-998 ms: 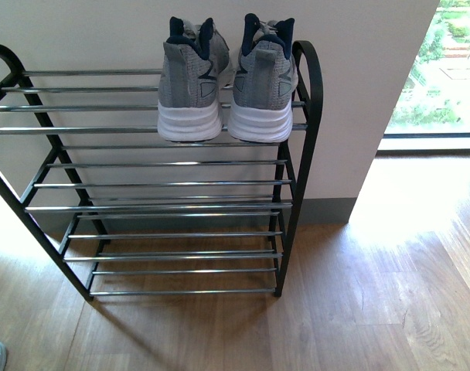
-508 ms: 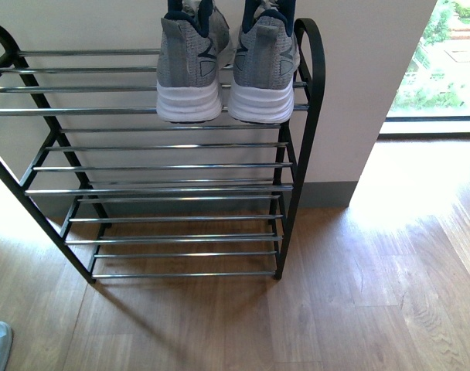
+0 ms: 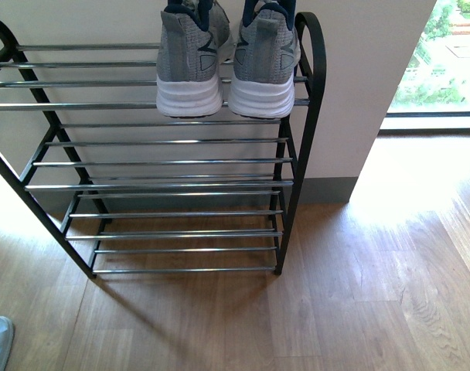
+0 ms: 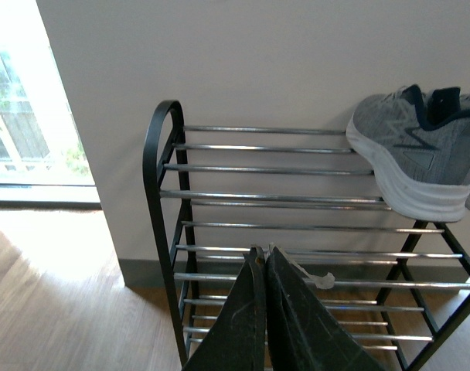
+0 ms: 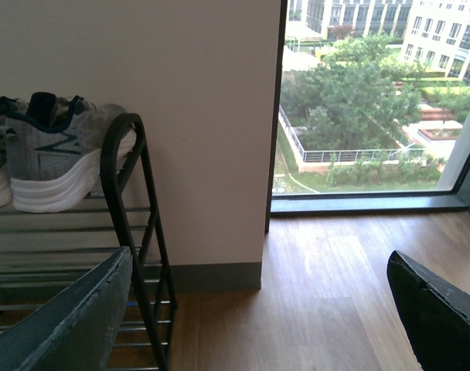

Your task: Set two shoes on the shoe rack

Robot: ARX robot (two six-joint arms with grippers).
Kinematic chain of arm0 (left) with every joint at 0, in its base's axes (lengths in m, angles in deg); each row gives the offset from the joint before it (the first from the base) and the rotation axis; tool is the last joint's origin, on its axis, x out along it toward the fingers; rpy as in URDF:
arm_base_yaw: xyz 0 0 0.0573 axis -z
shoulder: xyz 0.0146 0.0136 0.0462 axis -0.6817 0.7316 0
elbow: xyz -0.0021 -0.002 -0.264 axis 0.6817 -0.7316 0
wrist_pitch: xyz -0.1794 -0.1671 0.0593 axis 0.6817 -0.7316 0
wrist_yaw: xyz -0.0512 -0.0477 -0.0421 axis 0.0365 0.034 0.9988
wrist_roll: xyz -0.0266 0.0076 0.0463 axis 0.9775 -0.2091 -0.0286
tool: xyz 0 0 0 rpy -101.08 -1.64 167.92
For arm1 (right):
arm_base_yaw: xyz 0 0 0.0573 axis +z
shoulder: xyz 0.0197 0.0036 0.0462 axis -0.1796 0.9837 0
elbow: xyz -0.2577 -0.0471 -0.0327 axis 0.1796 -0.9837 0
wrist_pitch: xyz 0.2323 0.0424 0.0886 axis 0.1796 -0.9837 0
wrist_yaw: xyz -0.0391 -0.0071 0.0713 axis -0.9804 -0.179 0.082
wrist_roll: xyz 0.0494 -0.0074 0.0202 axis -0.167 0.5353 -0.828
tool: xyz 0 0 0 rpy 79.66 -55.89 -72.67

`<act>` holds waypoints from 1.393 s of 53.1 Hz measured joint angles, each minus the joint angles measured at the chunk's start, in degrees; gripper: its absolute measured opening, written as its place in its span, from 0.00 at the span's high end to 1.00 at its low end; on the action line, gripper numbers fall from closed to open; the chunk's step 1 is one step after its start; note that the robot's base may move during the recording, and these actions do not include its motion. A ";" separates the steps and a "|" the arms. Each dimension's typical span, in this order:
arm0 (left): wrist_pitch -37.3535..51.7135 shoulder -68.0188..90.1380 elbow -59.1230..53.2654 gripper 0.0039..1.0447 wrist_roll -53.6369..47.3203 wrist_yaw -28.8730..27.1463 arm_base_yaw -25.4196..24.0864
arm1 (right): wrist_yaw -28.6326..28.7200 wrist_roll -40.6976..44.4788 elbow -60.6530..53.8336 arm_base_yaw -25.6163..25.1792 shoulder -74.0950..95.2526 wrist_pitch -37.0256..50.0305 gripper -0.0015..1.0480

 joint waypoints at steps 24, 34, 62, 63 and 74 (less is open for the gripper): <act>-17.20 -18.62 -0.07 0.99 0.00 0.00 0.00 | 0.00 0.00 0.00 0.00 0.00 0.00 0.09; -22.43 -23.98 -0.07 0.99 -0.02 0.00 0.00 | 0.00 0.00 0.00 0.00 0.00 0.00 0.09; -38.60 -39.32 -0.04 0.99 -0.02 0.00 0.00 | -0.02 0.00 0.00 0.00 0.00 0.00 0.09; -38.64 -39.39 -0.04 0.99 -0.02 -0.04 0.00 | 0.02 0.00 0.00 0.00 0.00 0.00 0.09; -38.99 -39.52 -0.04 0.75 -0.02 0.00 -0.04 | 0.09 0.00 0.00 0.00 -0.02 0.00 0.09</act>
